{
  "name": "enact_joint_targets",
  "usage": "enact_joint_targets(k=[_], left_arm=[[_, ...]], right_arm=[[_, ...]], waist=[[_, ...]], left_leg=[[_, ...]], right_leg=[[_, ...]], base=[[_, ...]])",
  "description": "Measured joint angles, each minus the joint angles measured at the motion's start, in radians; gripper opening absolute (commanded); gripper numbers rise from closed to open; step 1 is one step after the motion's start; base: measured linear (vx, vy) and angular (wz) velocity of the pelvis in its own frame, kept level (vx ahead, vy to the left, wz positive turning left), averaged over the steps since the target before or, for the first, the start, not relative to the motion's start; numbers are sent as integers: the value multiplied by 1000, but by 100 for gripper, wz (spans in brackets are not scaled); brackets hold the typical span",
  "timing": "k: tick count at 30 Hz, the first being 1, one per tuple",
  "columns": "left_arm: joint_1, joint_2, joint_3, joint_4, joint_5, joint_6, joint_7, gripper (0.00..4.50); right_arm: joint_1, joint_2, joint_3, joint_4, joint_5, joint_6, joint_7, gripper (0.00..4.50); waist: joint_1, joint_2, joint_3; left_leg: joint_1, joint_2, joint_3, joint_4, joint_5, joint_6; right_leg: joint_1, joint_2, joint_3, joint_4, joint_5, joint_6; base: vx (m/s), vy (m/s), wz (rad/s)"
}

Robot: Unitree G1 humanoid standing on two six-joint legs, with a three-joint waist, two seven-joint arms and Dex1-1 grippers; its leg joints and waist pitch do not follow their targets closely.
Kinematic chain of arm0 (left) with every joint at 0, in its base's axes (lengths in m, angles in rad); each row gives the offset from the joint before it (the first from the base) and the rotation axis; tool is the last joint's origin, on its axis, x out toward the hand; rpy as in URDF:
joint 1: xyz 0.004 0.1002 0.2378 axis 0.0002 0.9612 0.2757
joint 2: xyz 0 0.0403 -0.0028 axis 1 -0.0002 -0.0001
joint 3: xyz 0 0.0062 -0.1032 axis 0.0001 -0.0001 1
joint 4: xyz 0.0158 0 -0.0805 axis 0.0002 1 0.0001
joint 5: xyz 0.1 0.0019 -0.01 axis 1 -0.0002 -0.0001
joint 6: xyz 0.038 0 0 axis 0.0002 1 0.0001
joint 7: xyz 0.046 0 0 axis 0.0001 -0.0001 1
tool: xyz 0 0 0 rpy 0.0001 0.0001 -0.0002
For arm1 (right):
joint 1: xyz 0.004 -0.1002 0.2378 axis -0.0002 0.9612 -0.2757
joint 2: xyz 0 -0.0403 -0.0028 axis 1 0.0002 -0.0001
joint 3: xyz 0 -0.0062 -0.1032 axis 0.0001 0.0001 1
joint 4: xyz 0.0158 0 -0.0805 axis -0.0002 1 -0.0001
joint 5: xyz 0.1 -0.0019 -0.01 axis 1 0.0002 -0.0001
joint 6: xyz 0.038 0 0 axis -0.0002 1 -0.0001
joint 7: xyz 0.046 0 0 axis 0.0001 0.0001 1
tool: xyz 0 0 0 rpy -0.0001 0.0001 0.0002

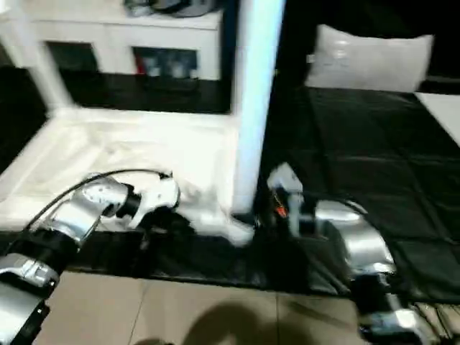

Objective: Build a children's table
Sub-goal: Rotate leg to tighten

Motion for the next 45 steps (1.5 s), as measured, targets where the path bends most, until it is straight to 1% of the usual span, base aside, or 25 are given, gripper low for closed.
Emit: enact_joint_targets(k=[1,2,4,5,6,8,10,12,14,16,19,23,25,27,29,32,35,36,37,38,40,41,42,45], left_arm=[[-13,-25,8,9,9,37,66,0],[-15,-43,13,9,10,54,102,0],[-15,-92,25,10,10,83,178,0],[-16,-110,27,9,10,95,205,0],[-17,-121,27,8,12,101,222,0],[-19,-128,28,4,15,106,235,0],[-19,-136,29,-8,24,118,243,0],[-19,-136,27,-12,27,118,245,0],[-19,-135,23,-12,27,113,245,0],[-19,-129,15,-12,27,99,240,0],[-18,-111,3,-12,27,76,223,0],[-16,-76,-7,-11,35,14,179,0],[-14,-55,-21,-11,35,-18,139,0],[-14,-41,-24,-11,35,-33,119,0],[-14,-28,-33,-10,35,-57,97,0],[-14,-1,-51,-7,35,-118,48,0],[-11,34,-67,-7,32,-184,-38,0],[-11,41,-71,-7,29,-195,-59,0],[-11,50,-78,-10,24,-210,-91,0],[-11,53,-83,-12,20,-215,-114,0],[-10,53,-94,-17,14,-228,-148,0],[-10,54,-100,-21,14,-232,-158,0],[-11,56,-105,-23,14,-239,-168,0],[-12,62,-114,-22,14,-269,-192,0]], right_arm=[[-31,47,-16,23,-32,13,-121,204],[-45,70,-26,34,-41,22,-190,204],[-55,109,-61,48,-47,28,-305,204],[-56,121,-70,49,-55,23,-343,204],[-56,126,-75,50,-62,13,-362,254],[-56,134,-83,53,-65,-1,-376,254],[-54,150,-99,53,-65,-9,-383,284],[-48,148,-100,52,-64,-20,-374,304],[-39,143,-99,47,-59,-34,-356,310],[-32,130,-97,47,-42,-40,-330,341],[-9,104,-91,38,-24,-65,-269,364],[8,29,-91,26,12,-91,-123,398],[8,-32,-69,20,14,-116,-27,418],[7,-57,-64,11,14,-128,13,423],[8,-90,-43,11,14,-140,75,441],[8,-164,-3,11,14,-154,193,441],[5,-220,28,21,14,-179,306,441],[2,-223,30,25,14,-181,334,441],[-4,-223,37,35,19,-186,374,416],[-9,-223,42,42,25,-188,396,416],[-12,-222,50,51,38,-188,426,403],[-12,-223,55,53,43,-188,440,391],[-14,-223,63,56,50,-186,458,391],[-15,-227,80,58,67,-175,510,359]], waist=[[-14,-1,1],[-20,-1,1],[-24,-2,1],[-24,-3,1],[-22,-4,1],[-18,-3,1],[-13,-3,1],[-11,-3,1],[-11,-3,1],[-9,-3,1],[-3,-3,1],[11,-3,1],[14,-3,1],[16,-3,1],[19,-3,1],[26,-4,1],[36,-4,1],[38,-4,1],[41,-4,1],[44,-4,1],[52,-4,1],[55,-4,1],[56,-4,1],[62,-4,1]], left_leg=[[0,0,0,0,0,-1],[1,0,0,-1,0,-1],[1,0,0,-2,0,-1],[1,0,0,-3,0,0],[1,0,0,-5,-1,0],[1,-1,0,-10,0,0],[-1,0,0,-12,0,0],[-2,0,0,-12,0,0],[-3,0,0,-12,-1,0],[-4,0,0,-12,0,0],[-4,0,0,-12,0,0],[-6,0,0,-12,0,0],[-6,0,0,-11,-1,0],[-6,1,0,-11,-1,0],[-7,1,0,-11,-1,0],[-7,1,0,-10,-1,1],[-7,2,0,-10,-1,1],[-7,2,0,-9,-1,1],[-7,2,0,-9,-1,1],[-7,3,0,-8,-1,1],[-7,3,0,-7,-1,1],[-7,2,0,-6,-1,2],[-7,3,0,-6,-1,2],[-7,3,0,-5,-1,2]], right_leg=[[-1,0,-1,0,0,0],[-1,0,-1,-2,0,0],[-1,0,0,-3,1,0],[-1,0,0,-5,4,0],[-1,0,-1,-7,7,-3],[-1,1,-1,-10,8,-4],[-2,1,-2,-11,8,-4],[-2,1,-3,-12,8,-4],[-3,1,-3,-13,8,-4],[-3,1,-3,-13,8,-4],[-3,1,-3,-13,8,-4],[-5,1,-4,-13,8,-4],[-5,1,-4,-13,8,-4],[-5,1,-4,-13,8,-4],[-5,1,-5,-13,8,-4],[-5,1,-5,-13,8,-4],[-5,1,-6,-13,8,-4],[-5,1,-6,-12,8,-4],[-4,1,-7,-12,8,-4],[-4,0,-7,-12,8,-4],[-3,0,-7,-12,8,-4],[-3,0,-7,-12,8,-5],[-3,0,-7,-12,9,-5],[-3,0,-7,-12,9,-5]], base=[[0,0,0],[0,0,0],[0,0,0],[0,0,0],[0,0,0],[0,0,0],[0,0,0],[0,0,0],[0,0,0],[0,0,0],[0,0,0],[0,0,0],[0,0,0],[0,0,0],[0,0,0],[0,0,0],[0,0,0],[0,0,0],[0,0,0],[0,0,0],[0,0,0],[0,0,0],[0,0,0],[0,0,0]])
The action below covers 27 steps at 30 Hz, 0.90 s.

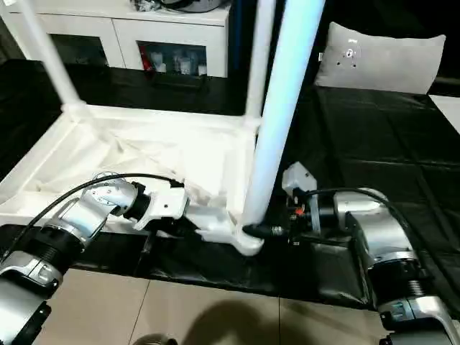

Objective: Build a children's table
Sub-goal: Rotate leg to tighten

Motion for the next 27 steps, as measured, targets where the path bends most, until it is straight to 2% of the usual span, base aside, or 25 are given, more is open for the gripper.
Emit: enact_joint_targets(k=[8,18,24,26,27], left_arm=[[0,11,-7,-2,-9,-18,-55,0],[5,12,-4,-10,-31,19,-85,0],[12,8,27,-16,-43,118,-69,0],[10,-6,55,2,-34,172,-8,0],[-2,-19,75,24,-23,211,47,0]], right_arm=[[0,-6,34,0,24,43,96,301],[20,-9,34,-26,58,106,98,224],[53,48,-2,-67,59,129,-12,220],[45,90,-27,-55,37,130,-115,213],[26,136,-49,-30,16,132,-214,213]], waist=[[7,0,0],[8,0,0],[-2,2,-1],[-13,2,-1],[-26,1,-1]], left_leg=[[0,1,0,0,0,0],[-1,1,0,1,0,0],[2,2,0,3,1,-1],[6,2,0,3,2,-3],[8,2,0,3,3,-5]], right_leg=[[0,0,-1,1,0,0],[0,0,-1,1,0,0],[0,0,-1,5,0,-1],[2,0,-1,7,0,0],[3,1,-1,8,0,1]], base=[[0,0,0],[0,0,0],[0,0,0],[0,0,0],[0,0,0]])
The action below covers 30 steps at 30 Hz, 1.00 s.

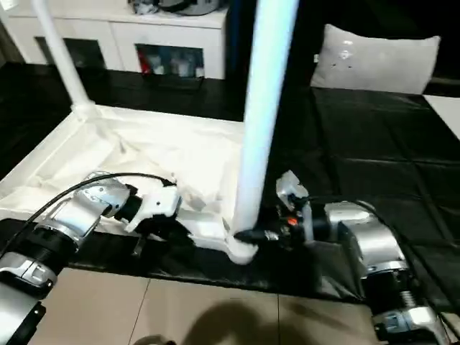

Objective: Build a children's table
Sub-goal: Rotate leg to tighten

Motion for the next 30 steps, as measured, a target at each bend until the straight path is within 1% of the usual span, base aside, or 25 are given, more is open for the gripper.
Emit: enact_joint_targets(k=[1,2,4,6,7,8,9,11,12,13,14,15,17,20,23,26,27,28,30], left_arm=[[-22,-19,14,19,14,45,59,0],[-31,-34,18,22,15,70,87,0],[-43,-86,27,40,16,117,177,0],[-48,-131,40,63,16,142,261,0],[-56,-155,47,73,16,155,298,0],[-61,-162,50,76,15,162,316,0],[-62,-168,54,77,15,167,330,0],[-63,-174,57,78,17,168,352,0],[-64,-179,57,78,22,168,363,0],[-66,-183,57,78,27,168,369,0],[-68,-185,57,78,30,168,371,0],[-70,-187,57,78,33,167,372,0],[-70,-188,54,78,35,159,372,0],[-70,-179,46,83,36,135,370,0],[-70,-169,36,84,37,117,361,0],[-66,-148,30,83,36,83,326,0],[-62,-136,24,79,36,63,308,0],[-54,-117,16,71,36,35,279,0],[-46,-94,13,70,36,4,251,0]], right_arm=[[-30,48,-22,26,-22,7,-125,211],[-43,68,-34,32,-32,14,-193,211],[-63,110,-66,49,-61,39,-349,208],[-71,164,-98,61,-88,42,-495,208],[-77,190,-116,65,-100,36,-566,208],[-84,199,-120,69,-106,36,-597,208],[-88,207,-123,71,-110,33,-621,241],[-88,222,-133,76,-111,18,-643,274],[-86,230,-146,78,-103,11,-642,274],[-84,234,-152,78,-101,5,-642,294],[-83,234,-155,78,-99,5,-642,294],[-80,234,-158,77,-98,0,-642,309],[-64,229,-158,67,-88,-18,-631,317],[-47,209,-158,59,-73,-34,-581,354],[-45,170,-150,59,-68,-36,-517,369],[-38,126,-134,59,-61,-56,-434,403],[-35,102,-120,59,-59,-68,-391,407],[-32,60,-97,59,-57,-86,-313,407],[-30,16,-81,57,-57,-108,-240,439]], waist=[[-13,-1,1],[-21,-1,1],[-36,-2,1],[-52,-5,2],[-55,-6,2],[-57,-6,2],[-55,-6,2],[-51,-6,2],[-47,-5,2],[-44,-5,2],[-41,-5,3],[-39,-5,3],[-36,-5,3],[-30,-4,3],[-25,-3,4],[-23,-3,4],[-22,-3,4],[-20,-3,4],[-19,-4,4]], left_leg=[[1,0,0,1,1,-1],[2,0,0,1,1,-1],[3,0,0,-1,1,-1],[2,0,0,-1,0,-1],[1,-1,0,-1,0,0],[1,-2,0,-2,0,0],[2,-2,0,-4,0,0],[2,0,-1,-8,0,-1],[2,0,-1,-9,0,-1],[2,1,-2,-10,0,-1],[1,1,-2,-10,0,-1],[1,1,-2,-10,0,-1],[0,0,-2,-10,0,-1],[0,0,-2,-10,0,-1],[0,0,-2,-11,0,-1],[-1,1,-2,-11,0,-1],[-2,1,-2,-11,0,-1],[-2,1,-2,-11,0,-1],[-3,1,-2,-11,0,-1]], right_leg=[[-1,-1,0,1,0,0],[-1,-2,-2,-2,0,1],[0,-2,-4,-9,0,1],[-1,-3,-5,-10,1,1],[-1,-4,-5,-10,5,0],[-2,-4,-5,-10,10,-2],[-2,-4,-5,-10,10,-2],[-2,-3,-8,-10,10,-3],[-3,-3,-9,-10,10,-3],[-3,-3,-9,-10,9,-3],[-3,-3,-9,-10,9,-3],[-3,-3,-10,-11,9,-3],[-3,-3,-9,-12,9,-3],[-3,-3,-10,-12,9,-3],[-4,-3,-10,-12,9,-3],[-5,-3,-10,-12,9,-4],[-5,-3,-10,-12,9,-4],[-5,-3,-10,-12,8,-4],[-5,-3,-11,-12,8,-4]], base=[[-53,4,-13],[-53,4,-13],[0,0,0],[0,0,0],[0,0,0],[0,0,0],[0,0,0],[0,0,0],[0,0,0],[0,0,0],[0,0,0],[0,0,0],[0,0,0],[0,0,0],[0,0,0],[0,0,0],[0,0,0],[0,0,0],[0,0,0]])
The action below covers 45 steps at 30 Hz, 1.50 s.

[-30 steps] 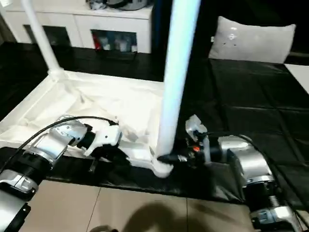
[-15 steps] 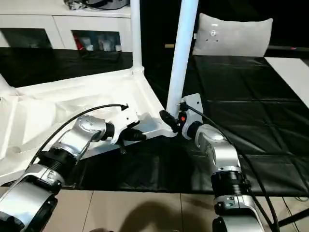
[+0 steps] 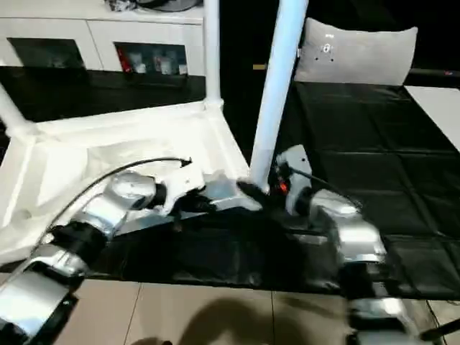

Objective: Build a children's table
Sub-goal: Rotate leg to tighten

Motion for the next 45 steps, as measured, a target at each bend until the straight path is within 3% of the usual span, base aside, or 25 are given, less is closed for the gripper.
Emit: enact_joint_targets(k=[4,5,8,16,33,37,40,45], left_arm=[[9,38,-19,-4,2,-81,-65,0],[13,45,-22,-6,2,-98,-84,0],[26,88,-48,-35,-11,-156,-186,0],[30,116,-96,-72,-15,-227,-313,0],[50,127,-89,-101,-37,-196,-365,0],[58,120,-64,-122,-40,-66,-343,0],[53,109,-32,-115,-21,39,-254,0],[41,13,21,-103,2,180,-42,0]], right_arm=[[5,-70,45,0,-3,-38,139,448],[6,-85,52,0,-3,-41,174,423],[6,-141,85,3,10,-58,325,413],[3,-150,148,10,36,-45,490,333],[22,-151,154,-21,74,18,545,211],[51,-106,135,-72,62,49,429,207],[39,-30,99,-57,24,62,243,201],[-19,118,15,-19,-40,148,-161,198]], waist=[[5,0,0],[7,0,0],[21,0,0],[49,0,0],[50,0,0],[43,1,-1],[13,1,-1],[-37,-2,0]], left_leg=[[0,0,0,0,0,0],[0,0,0,1,0,0],[0,0,0,1,0,0],[-1,0,1,3,0,1],[0,0,1,3,0,0],[5,0,1,3,0,0],[12,0,1,2,1,-2],[11,-2,0,2,3,-4]], right_leg=[[0,0,0,0,0,0],[0,0,0,0,0,0],[0,0,-1,0,0,0],[1,-2,-1,1,0,0],[1,-2,-1,2,0,0],[3,-2,-1,4,0,-1],[6,-2,-1,4,-2,3],[4,-9,-8,-1,-2,4]], base=[[0,0,0],[0,0,0],[0,0,0],[0,0,0],[0,0,0],[0,0,0],[0,0,0],[-29,13,-11]])
